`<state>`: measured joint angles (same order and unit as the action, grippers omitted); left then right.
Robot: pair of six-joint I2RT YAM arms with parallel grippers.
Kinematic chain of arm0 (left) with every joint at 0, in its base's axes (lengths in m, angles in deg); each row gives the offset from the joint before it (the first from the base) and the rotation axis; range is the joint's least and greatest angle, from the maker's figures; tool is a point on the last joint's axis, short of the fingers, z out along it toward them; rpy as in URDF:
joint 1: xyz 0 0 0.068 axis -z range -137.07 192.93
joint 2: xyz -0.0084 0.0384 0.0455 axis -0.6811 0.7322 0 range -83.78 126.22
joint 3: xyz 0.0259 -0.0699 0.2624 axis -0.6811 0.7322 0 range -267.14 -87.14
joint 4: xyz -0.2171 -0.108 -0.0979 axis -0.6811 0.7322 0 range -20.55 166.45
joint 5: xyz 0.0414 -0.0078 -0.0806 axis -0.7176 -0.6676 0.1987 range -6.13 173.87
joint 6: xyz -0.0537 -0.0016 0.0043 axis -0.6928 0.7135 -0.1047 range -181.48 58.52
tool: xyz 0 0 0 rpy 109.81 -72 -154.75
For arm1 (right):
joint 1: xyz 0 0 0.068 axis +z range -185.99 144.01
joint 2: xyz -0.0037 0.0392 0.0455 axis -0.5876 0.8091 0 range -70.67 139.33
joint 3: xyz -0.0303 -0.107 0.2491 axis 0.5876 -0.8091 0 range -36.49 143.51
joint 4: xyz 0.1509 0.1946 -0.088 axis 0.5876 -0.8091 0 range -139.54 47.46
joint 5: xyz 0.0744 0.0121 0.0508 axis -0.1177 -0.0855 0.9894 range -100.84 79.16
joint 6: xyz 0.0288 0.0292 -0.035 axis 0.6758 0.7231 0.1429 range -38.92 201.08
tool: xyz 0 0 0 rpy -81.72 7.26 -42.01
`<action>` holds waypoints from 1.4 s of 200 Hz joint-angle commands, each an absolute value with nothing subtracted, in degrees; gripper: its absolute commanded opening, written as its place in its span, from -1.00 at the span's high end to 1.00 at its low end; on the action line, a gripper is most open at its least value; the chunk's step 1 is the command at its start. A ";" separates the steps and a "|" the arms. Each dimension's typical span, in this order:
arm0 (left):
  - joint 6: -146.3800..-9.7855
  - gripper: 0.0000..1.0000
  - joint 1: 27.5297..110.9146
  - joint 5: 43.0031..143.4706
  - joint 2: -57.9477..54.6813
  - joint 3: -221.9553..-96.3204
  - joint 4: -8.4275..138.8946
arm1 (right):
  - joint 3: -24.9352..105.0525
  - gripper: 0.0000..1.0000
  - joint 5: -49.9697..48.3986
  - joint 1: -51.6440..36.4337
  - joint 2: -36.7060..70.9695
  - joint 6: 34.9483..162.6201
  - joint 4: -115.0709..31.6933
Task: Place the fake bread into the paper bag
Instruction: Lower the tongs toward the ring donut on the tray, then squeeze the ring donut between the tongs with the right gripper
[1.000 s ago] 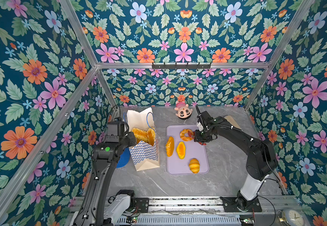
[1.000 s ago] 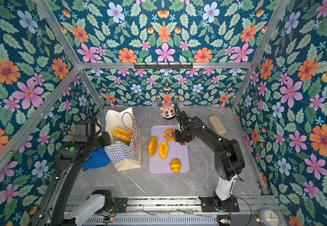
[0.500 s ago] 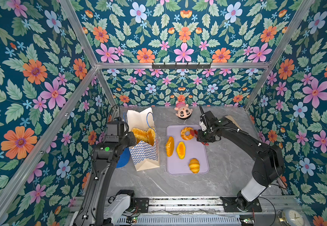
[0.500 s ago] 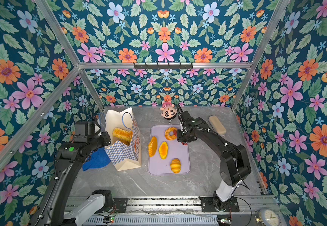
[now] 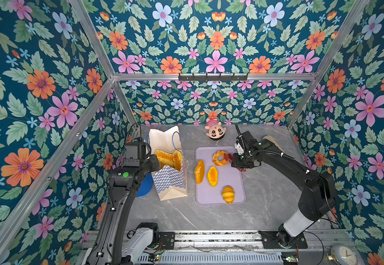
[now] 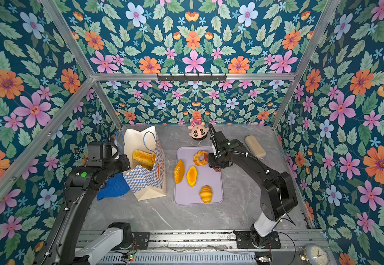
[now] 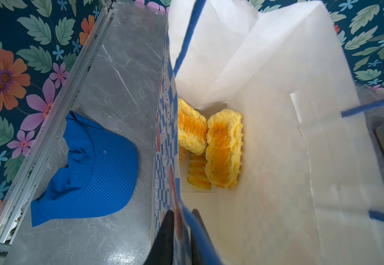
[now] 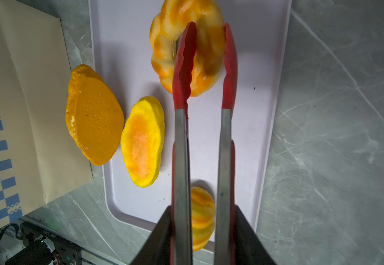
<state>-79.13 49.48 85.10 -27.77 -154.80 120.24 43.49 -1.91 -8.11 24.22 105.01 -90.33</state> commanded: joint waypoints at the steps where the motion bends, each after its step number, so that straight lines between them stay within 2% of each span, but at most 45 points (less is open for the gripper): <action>1: -79.05 0.65 49.44 84.58 -27.79 -154.73 119.79 | 43.53 0.13 -1.65 -8.13 25.96 105.34 -89.65; 49: -78.96 0.65 49.44 84.35 -27.78 -154.60 119.81 | 44.69 0.03 -1.43 -8.13 27.50 105.34 -89.53; 126: -78.87 0.65 49.44 84.12 -28.07 -154.49 119.96 | 45.88 0.00 -3.26 -8.15 30.68 104.85 -90.07; 215: -78.87 0.64 49.44 84.01 -28.32 -154.97 120.22 | 45.47 0.25 -5.56 -8.38 29.93 104.64 -90.26; 280: -78.88 0.62 49.44 84.04 -27.97 -155.34 120.25 | 44.05 0.30 -4.22 -8.92 24.92 104.88 -90.69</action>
